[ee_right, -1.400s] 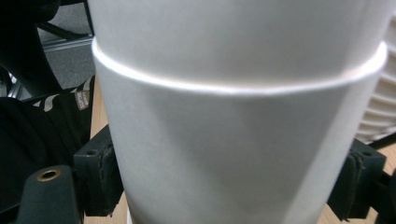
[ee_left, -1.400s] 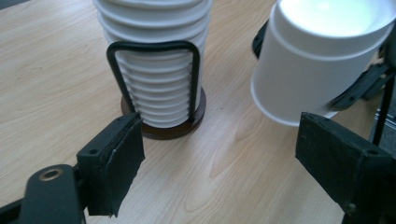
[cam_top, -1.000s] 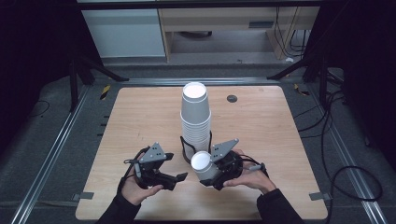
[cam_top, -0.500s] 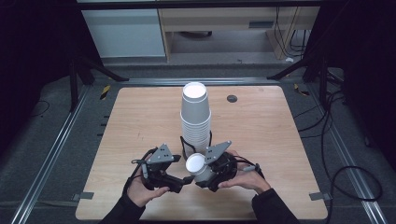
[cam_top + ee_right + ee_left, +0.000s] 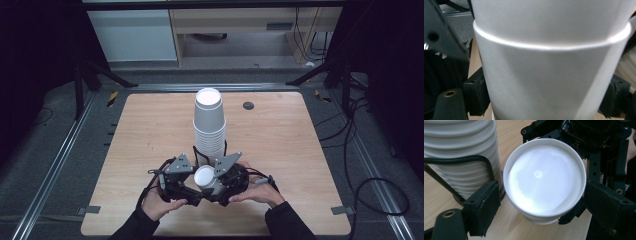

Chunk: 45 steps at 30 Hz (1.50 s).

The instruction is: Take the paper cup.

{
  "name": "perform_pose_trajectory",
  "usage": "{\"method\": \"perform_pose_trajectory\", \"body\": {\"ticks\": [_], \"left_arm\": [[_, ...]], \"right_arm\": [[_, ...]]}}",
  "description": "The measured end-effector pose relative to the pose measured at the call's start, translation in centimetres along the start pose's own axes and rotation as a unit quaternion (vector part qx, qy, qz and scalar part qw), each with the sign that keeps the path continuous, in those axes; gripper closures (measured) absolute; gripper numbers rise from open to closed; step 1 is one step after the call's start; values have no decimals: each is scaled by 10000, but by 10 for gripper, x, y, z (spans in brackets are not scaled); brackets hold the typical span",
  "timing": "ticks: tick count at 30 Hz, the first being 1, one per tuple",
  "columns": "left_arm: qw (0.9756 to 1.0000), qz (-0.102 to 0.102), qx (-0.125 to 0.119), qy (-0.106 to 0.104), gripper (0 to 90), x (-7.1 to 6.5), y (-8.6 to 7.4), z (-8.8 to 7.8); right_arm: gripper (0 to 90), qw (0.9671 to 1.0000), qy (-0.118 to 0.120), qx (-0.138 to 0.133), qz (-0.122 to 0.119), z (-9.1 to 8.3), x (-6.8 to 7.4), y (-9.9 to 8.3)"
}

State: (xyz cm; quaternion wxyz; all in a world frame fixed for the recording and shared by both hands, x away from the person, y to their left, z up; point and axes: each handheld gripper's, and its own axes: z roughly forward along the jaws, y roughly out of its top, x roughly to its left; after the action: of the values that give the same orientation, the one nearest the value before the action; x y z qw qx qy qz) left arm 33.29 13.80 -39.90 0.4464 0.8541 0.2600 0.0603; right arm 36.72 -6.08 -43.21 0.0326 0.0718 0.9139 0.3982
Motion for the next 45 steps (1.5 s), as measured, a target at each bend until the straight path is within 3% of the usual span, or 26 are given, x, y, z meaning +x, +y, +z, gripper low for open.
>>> {"method": "perform_pose_trajectory", "body": {"ticks": [19, 32, 45], "left_arm": [[9999, -46, 127, 18, 146, 0, 0, 10], [9999, -151, 72, -3, 198, 0, 1, 10], [9999, -130, 99, 43, 213, -1, 2, 9]], "right_arm": [[163, 10000, 35, 14, -10, 5, 3, 5], [162, 10000, 21, 21, -11, 5, 3, 6], [138, 10000, 32, 22, 49, 8, 3, 7]]}}
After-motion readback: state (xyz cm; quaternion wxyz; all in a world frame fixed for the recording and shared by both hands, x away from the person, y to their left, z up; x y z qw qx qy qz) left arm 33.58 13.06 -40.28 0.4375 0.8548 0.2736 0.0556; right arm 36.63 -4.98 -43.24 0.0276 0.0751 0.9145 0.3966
